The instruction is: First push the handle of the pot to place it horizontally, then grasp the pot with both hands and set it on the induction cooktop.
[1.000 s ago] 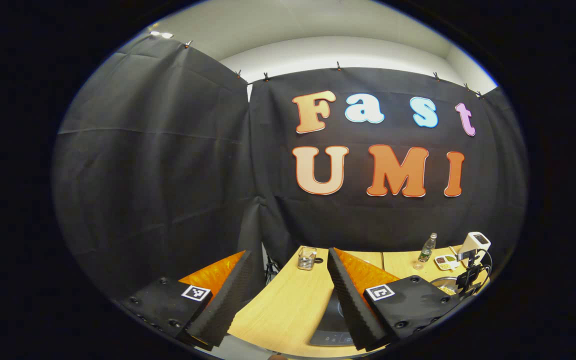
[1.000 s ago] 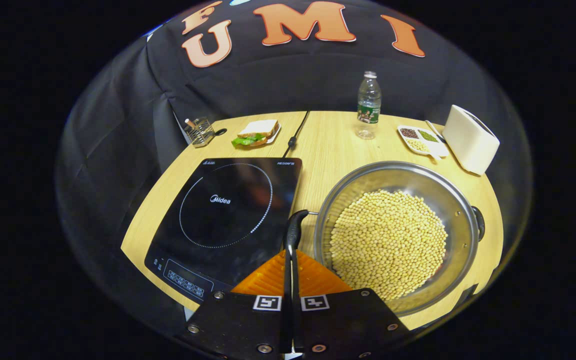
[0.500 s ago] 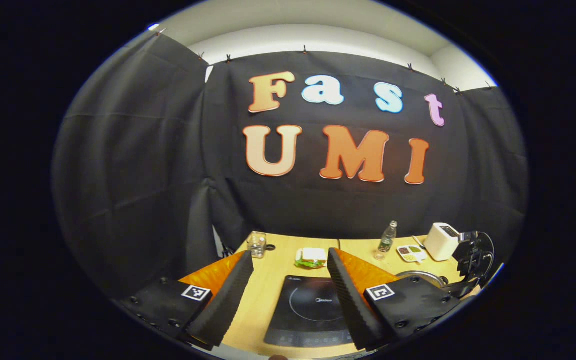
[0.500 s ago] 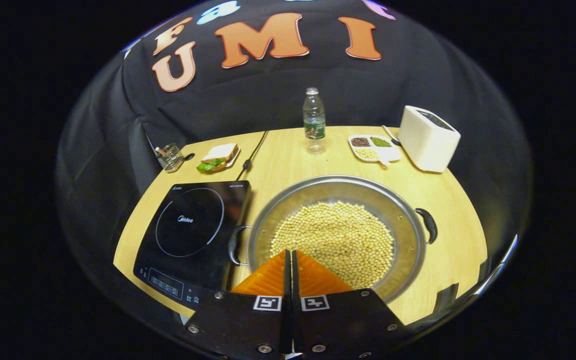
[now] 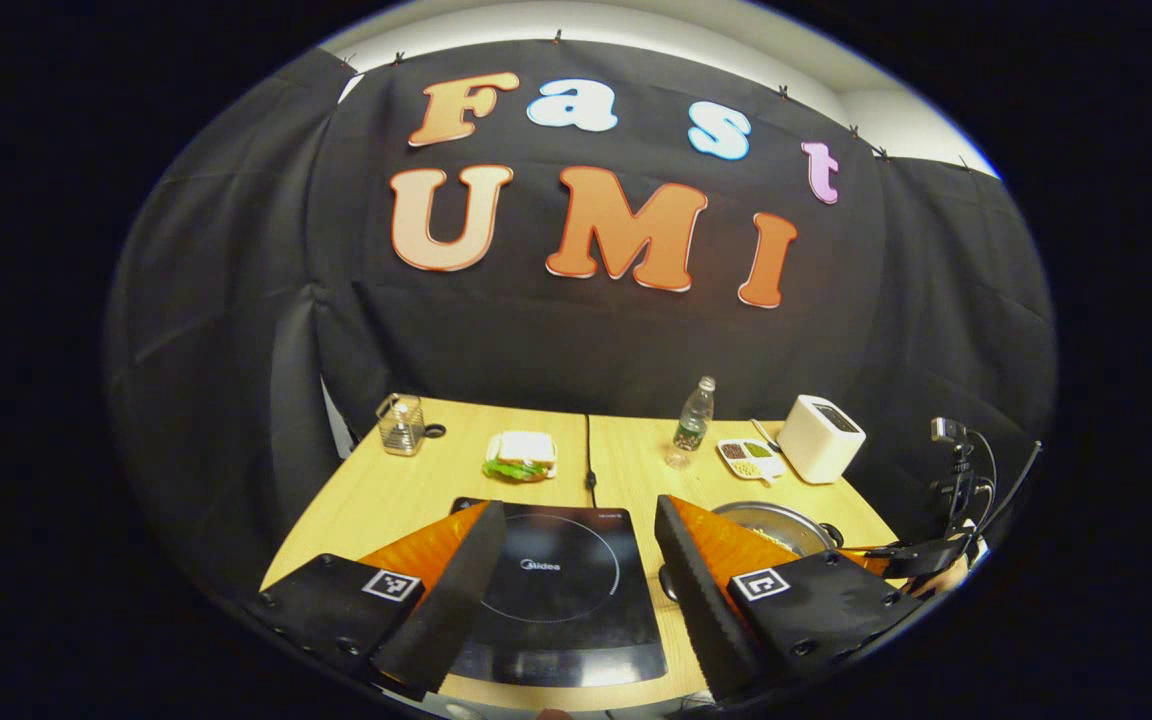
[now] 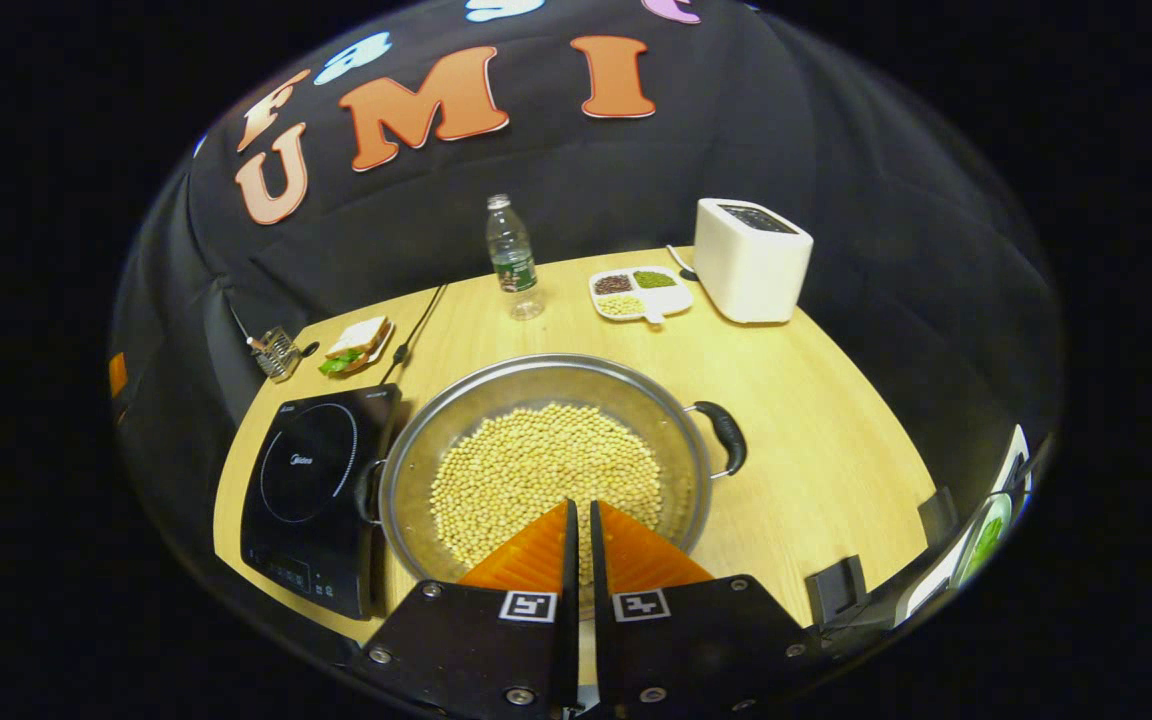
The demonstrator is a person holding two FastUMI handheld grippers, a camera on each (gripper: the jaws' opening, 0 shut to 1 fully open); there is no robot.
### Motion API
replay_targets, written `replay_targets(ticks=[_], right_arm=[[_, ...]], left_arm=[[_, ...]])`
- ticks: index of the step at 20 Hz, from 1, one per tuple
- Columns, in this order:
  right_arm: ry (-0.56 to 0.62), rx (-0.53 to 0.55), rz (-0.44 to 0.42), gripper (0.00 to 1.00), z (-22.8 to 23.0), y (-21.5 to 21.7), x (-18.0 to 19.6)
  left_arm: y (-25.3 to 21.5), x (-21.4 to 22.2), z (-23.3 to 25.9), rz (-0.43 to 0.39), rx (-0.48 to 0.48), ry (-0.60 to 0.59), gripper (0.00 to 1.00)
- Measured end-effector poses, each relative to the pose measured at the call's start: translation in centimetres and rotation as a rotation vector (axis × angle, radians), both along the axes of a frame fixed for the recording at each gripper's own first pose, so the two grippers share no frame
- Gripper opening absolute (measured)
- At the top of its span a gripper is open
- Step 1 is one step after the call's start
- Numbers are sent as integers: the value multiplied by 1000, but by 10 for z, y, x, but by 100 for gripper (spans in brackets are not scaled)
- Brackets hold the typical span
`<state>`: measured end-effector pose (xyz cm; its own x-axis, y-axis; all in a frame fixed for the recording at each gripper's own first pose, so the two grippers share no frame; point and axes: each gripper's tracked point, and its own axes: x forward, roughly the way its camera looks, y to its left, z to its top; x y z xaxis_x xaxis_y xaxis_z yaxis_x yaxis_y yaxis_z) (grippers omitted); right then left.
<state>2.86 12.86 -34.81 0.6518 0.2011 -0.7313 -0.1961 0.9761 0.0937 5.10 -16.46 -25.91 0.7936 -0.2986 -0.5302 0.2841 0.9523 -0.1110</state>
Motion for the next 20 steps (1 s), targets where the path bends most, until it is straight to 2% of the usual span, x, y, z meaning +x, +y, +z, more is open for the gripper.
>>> replay_targets(ticks=[2, 3, 4, 5, 6, 7, 8, 9, 10, 16, 20], right_arm=[[-11, -4, -30, 22, -1, -13, 9], [-15, -6, -38, 35, -1, -18, 12], [-15, -12, -47, 37, -3, -24, 17], [-13, -20, -55, 53, -5, -29, 20], [-8, -28, -62, 60, -8, -33, 25], [-4, -32, -67, 76, -11, -36, 29], [1, -37, -70, 80, -13, -39, 33], [3, -45, -74, 89, -14, -43, 36], [3, -55, -75, 94, -17, -45, 41], [-3, -96, -64, 95, -26, -55, 59], [-1, -130, -44, 95, -36, -60, 71]], left_arm=[[-13, 1, -21, -12, 0, 48, 98], [-23, -1, -32, -20, -2, 74, 98], [-32, -2, -42, -34, 0, 101, 98], [-40, -4, -55, -51, 10, 129, 98], [-48, -6, -67, -69, 26, 160, 98], [-58, -9, -80, -88, 35, 188, 98], [-67, -11, -90, -107, 36, 216, 98], [-76, -13, -102, -124, 33, 246, 98], [-85, -15, -114, -136, 29, 277, 98], [-124, -29, -178, -182, 32, 471, 99], [-139, -31, -205, -204, 57, 554, 98]])
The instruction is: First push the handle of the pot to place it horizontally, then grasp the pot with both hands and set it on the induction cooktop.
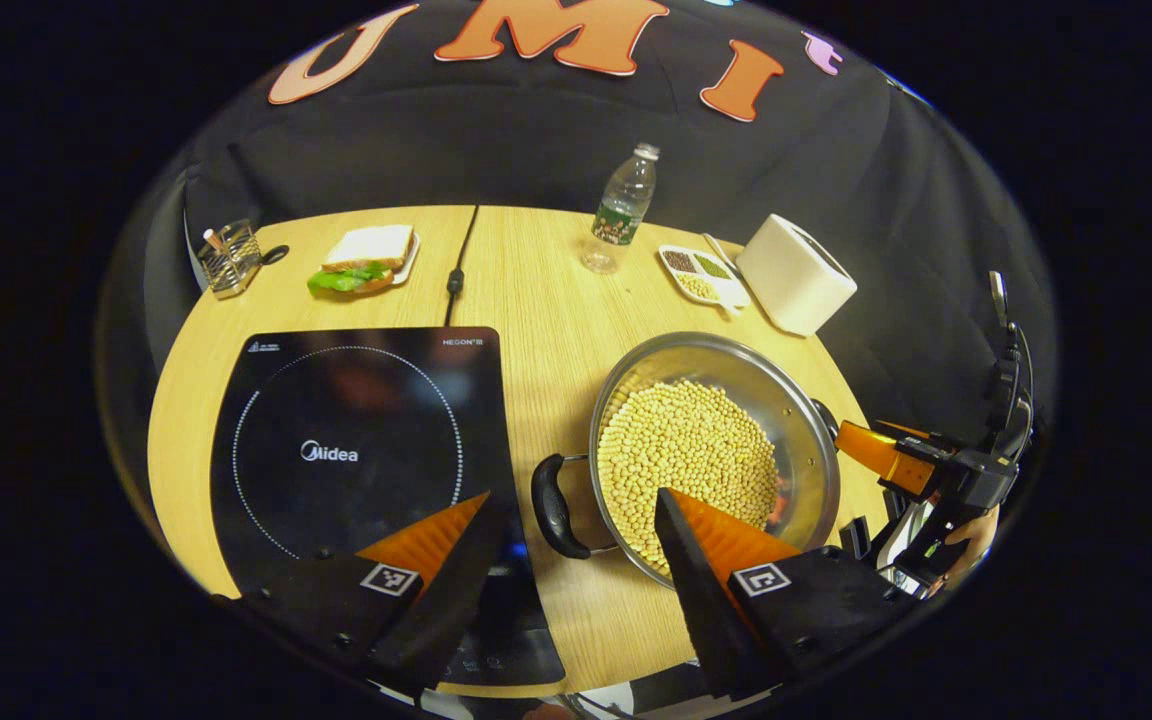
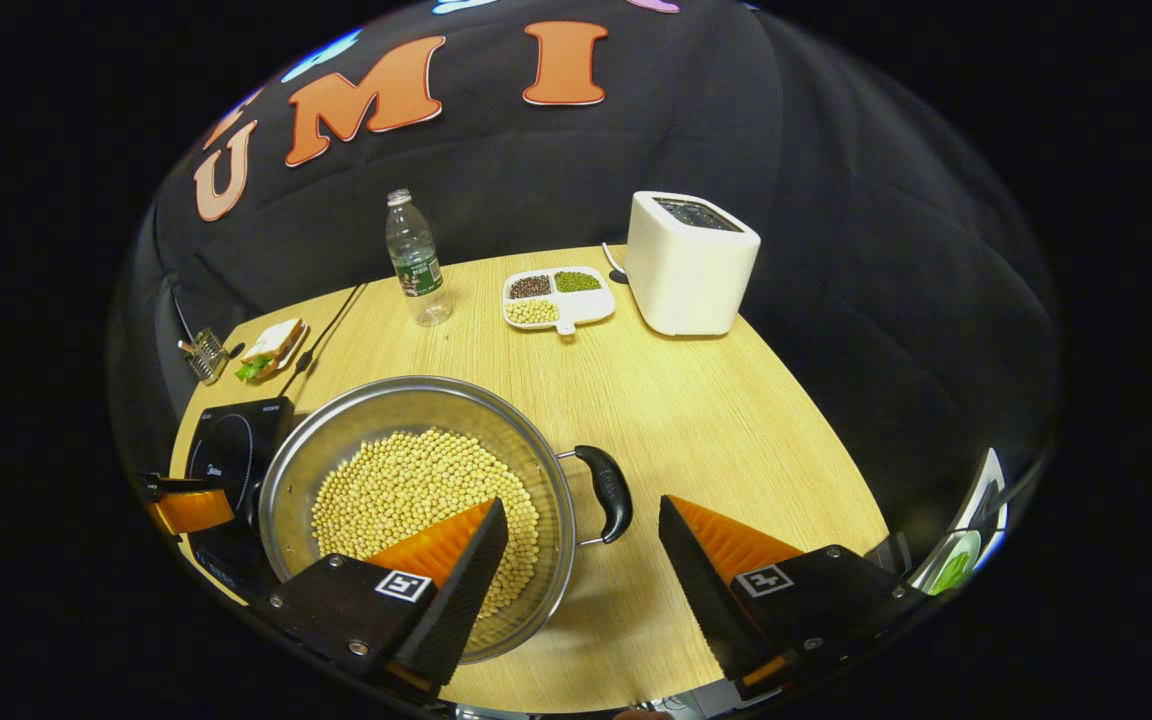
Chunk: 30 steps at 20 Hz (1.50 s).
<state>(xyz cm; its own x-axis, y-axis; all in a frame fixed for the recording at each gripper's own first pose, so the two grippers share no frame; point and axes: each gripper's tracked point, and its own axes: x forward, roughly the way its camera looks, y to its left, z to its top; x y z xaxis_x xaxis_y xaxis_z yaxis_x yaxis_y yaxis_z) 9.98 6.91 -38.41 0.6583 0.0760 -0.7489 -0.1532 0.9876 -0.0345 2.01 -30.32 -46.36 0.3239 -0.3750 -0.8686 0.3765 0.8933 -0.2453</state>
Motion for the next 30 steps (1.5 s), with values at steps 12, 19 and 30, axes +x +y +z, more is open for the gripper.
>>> replay_targets(ticks=[12, 19, 30], right_arm=[[86, -85, 77, 95, -38, -3, 24], [138, -79, 76, 77, -53, 1, 25], [153, -39, 44, 50, -50, 7, 24]], left_arm=[[-9, -2, -40, 23, 41, 159, 99], [-8, -1, -55, 49, 75, 228, 82], [-4, -9, -41, 59, 77, 210, 48]])
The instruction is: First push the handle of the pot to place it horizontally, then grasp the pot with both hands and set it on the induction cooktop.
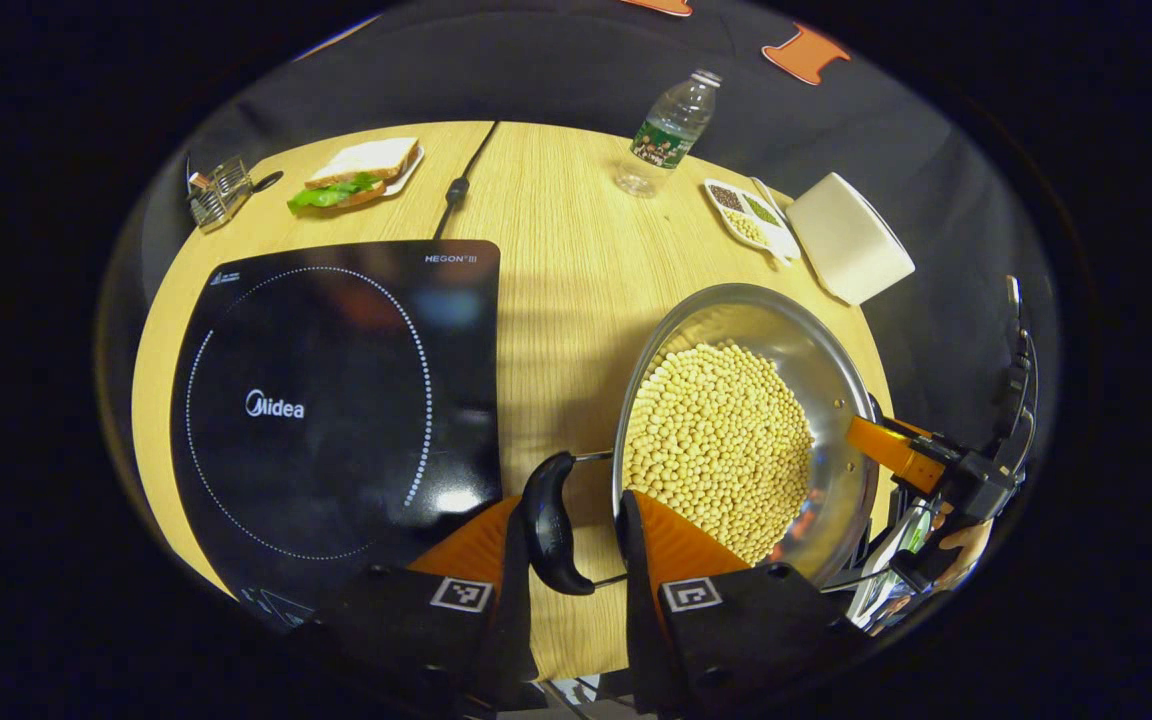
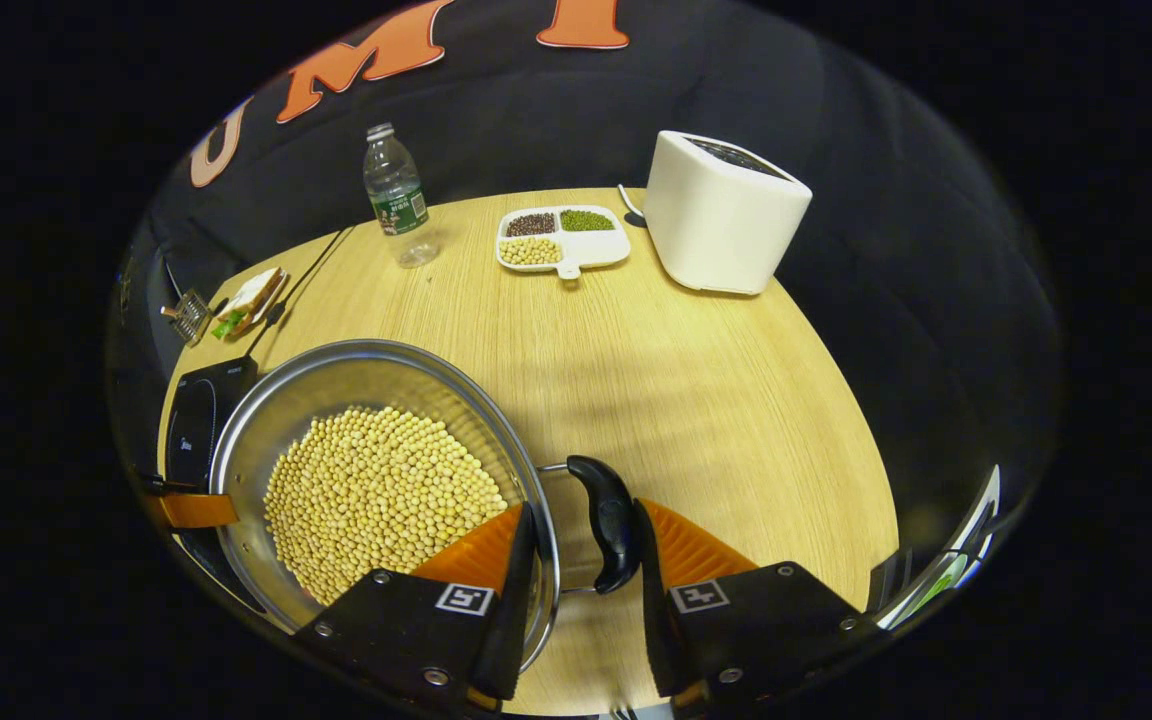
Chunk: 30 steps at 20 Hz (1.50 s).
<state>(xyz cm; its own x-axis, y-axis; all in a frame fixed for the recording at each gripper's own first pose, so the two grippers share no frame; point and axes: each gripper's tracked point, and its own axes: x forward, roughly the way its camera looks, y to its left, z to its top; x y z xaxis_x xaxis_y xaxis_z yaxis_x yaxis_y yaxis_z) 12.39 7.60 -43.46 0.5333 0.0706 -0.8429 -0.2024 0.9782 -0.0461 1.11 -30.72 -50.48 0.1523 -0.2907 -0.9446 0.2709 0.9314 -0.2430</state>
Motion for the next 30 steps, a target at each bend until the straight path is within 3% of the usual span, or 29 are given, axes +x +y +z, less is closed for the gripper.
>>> replay_targets(ticks=[10, 21, 22, 23, 24, 25, 30], right_arm=[[-46, 53, 14, 50, 0, 1, 1], [-13, 159, 68, 49, -7, 3, 9], [-7, 165, 71, 45, -8, 3, 10], [-5, 169, 75, 49, -8, 2, 10], [-3, 169, 80, 45, -10, 2, 9], [0, 168, 80, 49, -11, 2, 10], [11, 151, 72, 49, -9, 3, 12]], left_arm=[[47, 27, 53, 32, -11, -30, 47], [182, 66, 94, 98, 41, -38, 47], [195, 71, 97, 100, 45, -47, 47], [207, 73, 98, 100, 53, -52, 48], [220, 75, 100, 102, 58, -56, 48], [232, 77, 103, 106, 62, -53, 48], [277, 88, 104, 109, 79, -35, 48]])
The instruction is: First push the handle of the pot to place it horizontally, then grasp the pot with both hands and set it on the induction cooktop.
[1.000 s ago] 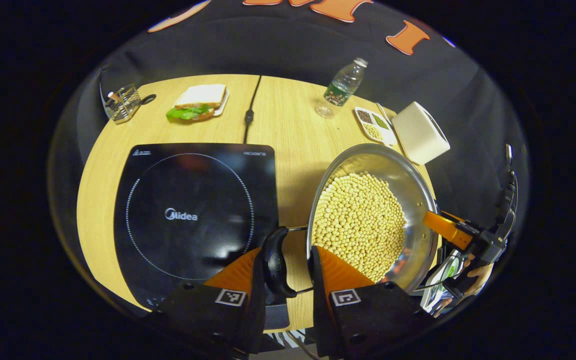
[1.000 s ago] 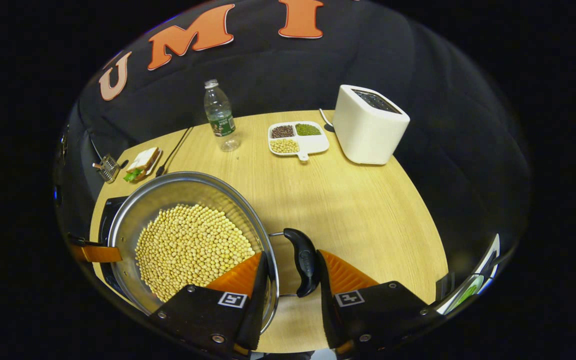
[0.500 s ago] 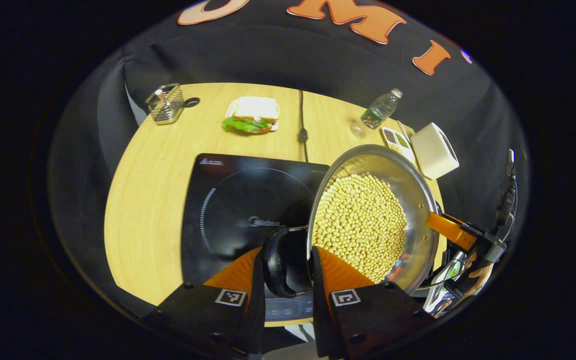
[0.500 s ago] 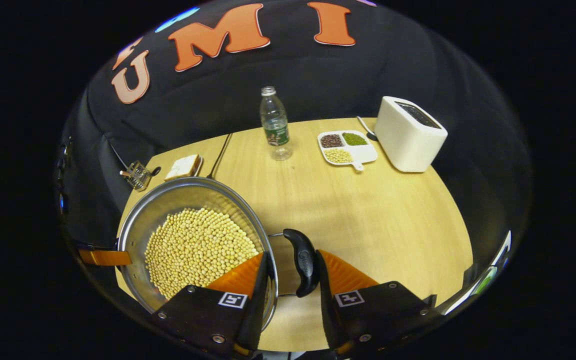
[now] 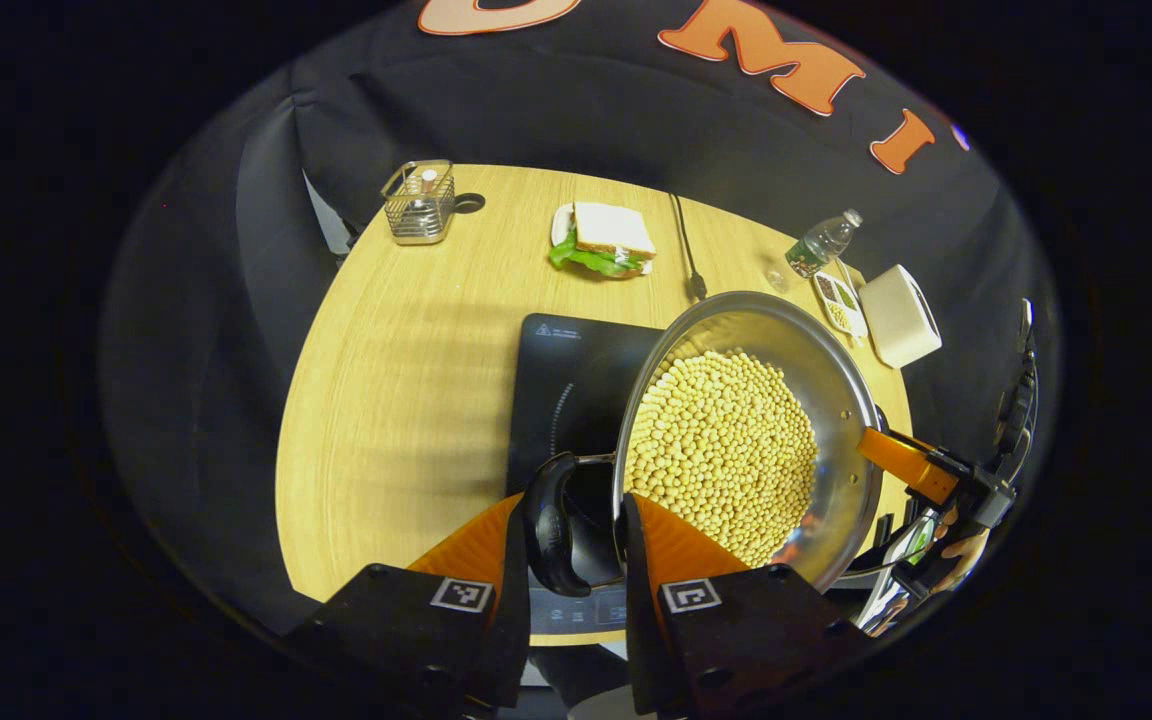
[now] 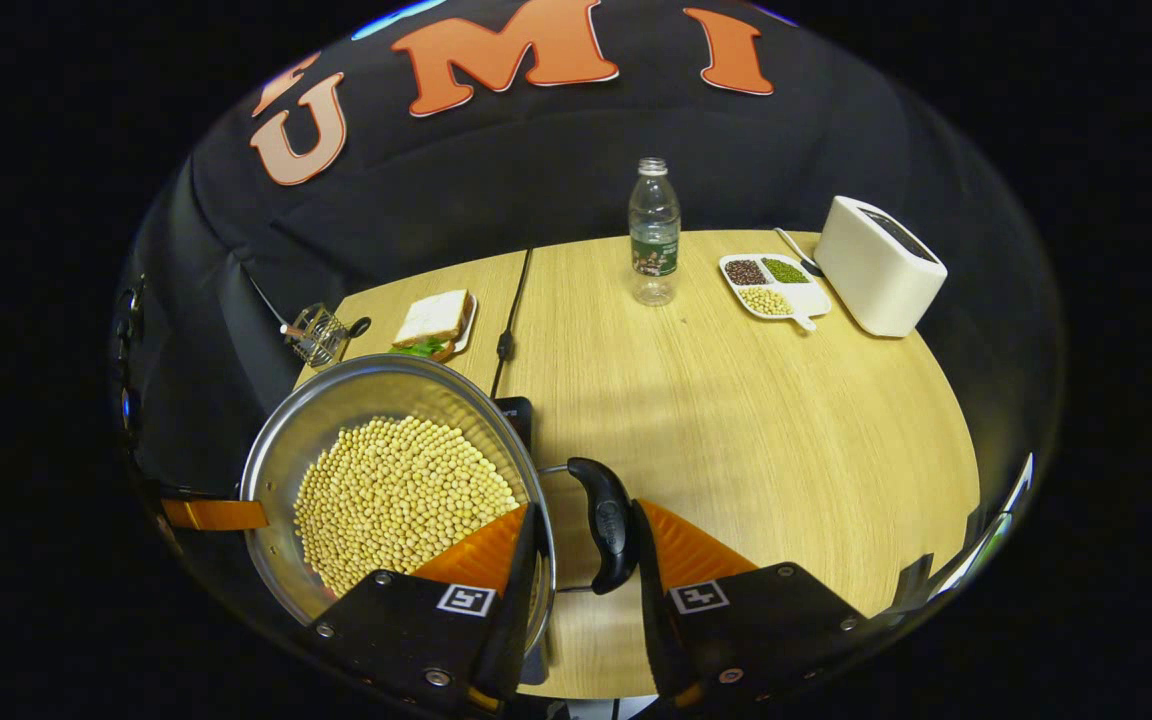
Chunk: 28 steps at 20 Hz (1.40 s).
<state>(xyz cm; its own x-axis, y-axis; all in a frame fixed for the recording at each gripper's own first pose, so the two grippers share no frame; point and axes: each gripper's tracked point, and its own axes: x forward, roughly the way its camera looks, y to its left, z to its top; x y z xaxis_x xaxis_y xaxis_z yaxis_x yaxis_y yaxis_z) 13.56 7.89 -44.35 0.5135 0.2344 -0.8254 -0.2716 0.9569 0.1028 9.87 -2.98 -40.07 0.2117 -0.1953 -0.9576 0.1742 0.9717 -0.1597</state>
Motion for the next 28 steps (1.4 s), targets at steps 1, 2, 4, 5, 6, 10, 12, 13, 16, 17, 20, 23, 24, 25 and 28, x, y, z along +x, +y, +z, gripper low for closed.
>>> replay_targets(ticks=[1, 2, 4, 5, 6, 10, 12, 13, 16, 17, 20, 23, 24, 25, 28], right_arm=[[4, -1, -7, 49, -1, 0, -1], [7, -1, -17, 49, -1, -2, -2], [8, -7, -31, 49, -1, -4, -6], [12, -12, -38, 49, -1, -4, -8], [15, -18, -47, 49, 0, -4, -10], [26, -49, -83, 49, 3, -1, -17], [29, -58, -91, 49, 4, 6, -21], [29, -58, -89, 49, 2, 6, -22], [34, -43, -88, 49, 4, 3, -25], [35, -41, -86, 50, 5, 2, -24], [38, -35, -79, 52, 2, 2, -27], [63, -12, -75, 57, 4, 0, -35], [60, 0, -75, 58, 9, -1, -36], [41, 17, -79, 59, 17, -2, -33], [-17, 56, -79, 65, 52, -8, -21]], left_arm=[[7, 4, -5, -4, 5, -1, 48], [11, 11, -7, -11, 7, -2, 47], [15, 19, -13, -24, 5, 3, 47], [17, 20, -19, -34, 2, 11, 47], [19, 23, -23, -39, -4, 19, 47], [17, 31, -45, -43, -16, 40, 47], [14, 34, -51, -48, -21, 45, 47], [14, 37, -55, -41, -26, 43, 47], [18, 37, -58, -45, -30, 39, 48], [18, 37, -58, -43, -34, 38, 48], [23, 33, -61, -44, -24, 40, 50], [25, 37, -58, -39, 21, 1, 59], [25, 43, -53, -27, 25, -25, 63], [27, 47, -48, -22, 35, -49, 65], [22, 57, -17, -29, 28, -119, 82]])
